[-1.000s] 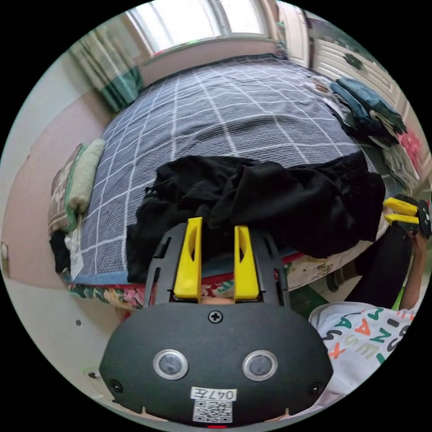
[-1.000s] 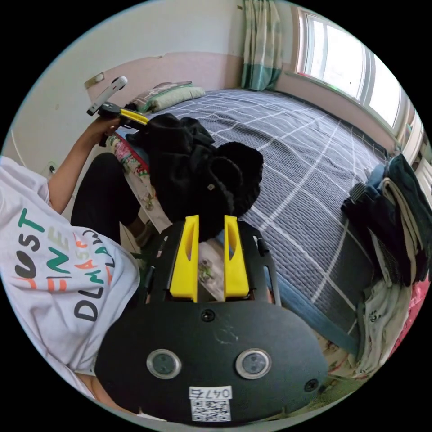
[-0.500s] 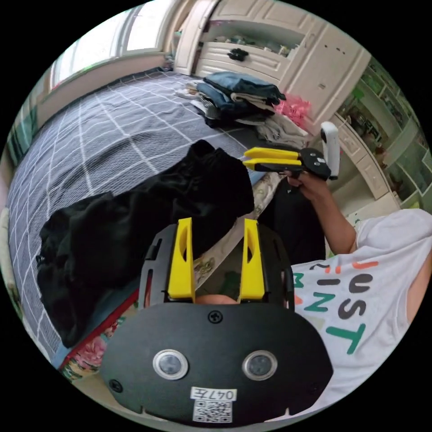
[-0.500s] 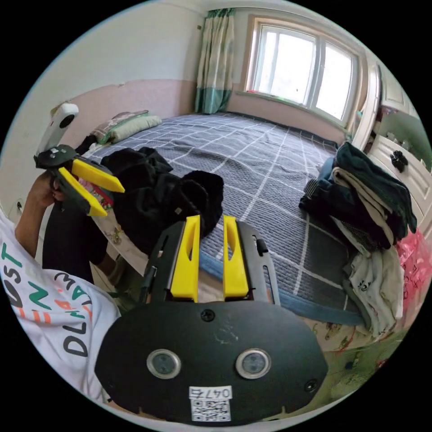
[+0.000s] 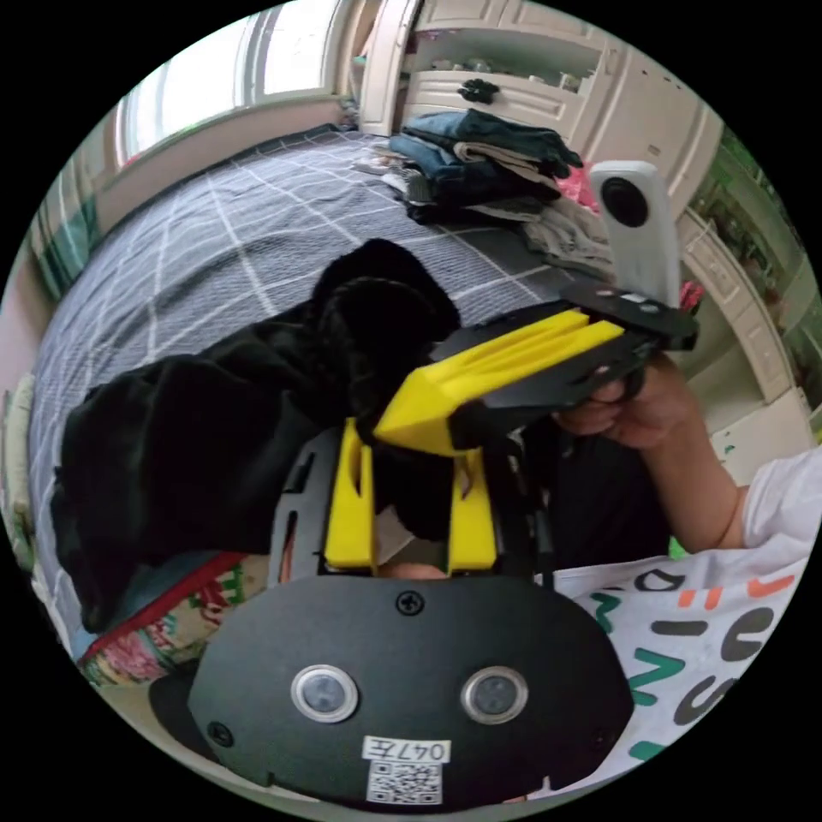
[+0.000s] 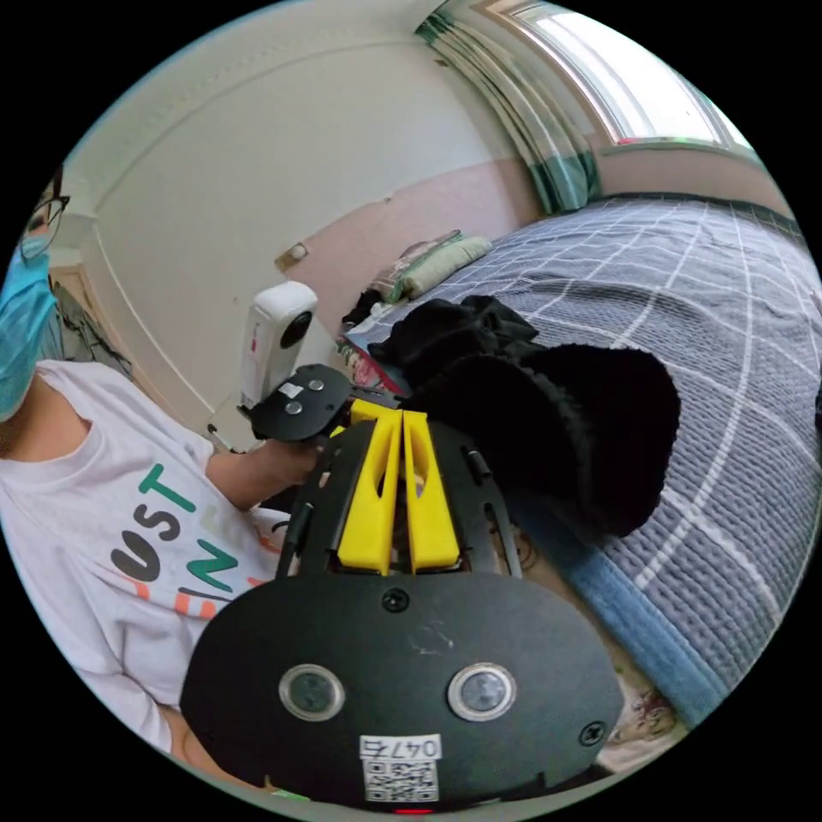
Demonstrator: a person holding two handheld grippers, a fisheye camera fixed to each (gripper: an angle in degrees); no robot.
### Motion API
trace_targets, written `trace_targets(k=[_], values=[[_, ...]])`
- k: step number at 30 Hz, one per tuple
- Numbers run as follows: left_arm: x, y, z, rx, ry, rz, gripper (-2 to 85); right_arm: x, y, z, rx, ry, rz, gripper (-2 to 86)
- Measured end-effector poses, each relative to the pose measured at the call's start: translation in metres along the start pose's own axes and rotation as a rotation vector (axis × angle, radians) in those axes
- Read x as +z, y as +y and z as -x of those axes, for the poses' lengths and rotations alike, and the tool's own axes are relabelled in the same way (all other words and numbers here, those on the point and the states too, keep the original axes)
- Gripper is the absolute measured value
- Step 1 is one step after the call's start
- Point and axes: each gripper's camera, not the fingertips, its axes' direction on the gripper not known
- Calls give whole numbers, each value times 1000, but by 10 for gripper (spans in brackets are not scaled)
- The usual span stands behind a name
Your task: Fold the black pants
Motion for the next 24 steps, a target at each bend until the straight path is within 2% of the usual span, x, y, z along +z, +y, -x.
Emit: trace_targets(k=[1,4,6,8,11,13,15,17,21,24], values=[[-4,2,2,10,-73,8,51,0,-2,3,-13,10,2,5],[-15,8,12,35,-111,43,34,-19,-7,18,-41,139,-9,41],[-26,14,18,43,-67,41,30,-35,-6,26,-28,371,33,107],[-36,19,18,73,-42,48,27,-36,-6,28,-22,515,106,156],[-50,26,12,115,-50,70,25,-17,-13,27,24,530,196,183],[-63,30,4,143,-53,74,23,3,-18,28,35,570,240,166],[-74,34,-3,180,-70,76,19,19,-26,29,36,680,261,56],[-89,37,-8,223,-114,84,13,15,-36,42,-18,709,212,21],[-143,30,2,289,-330,95,1,-19,-97,89,-203,729,101,6],[-208,2,25,296,-482,54,-2,-47,-167,140,-413,848,81,5]])
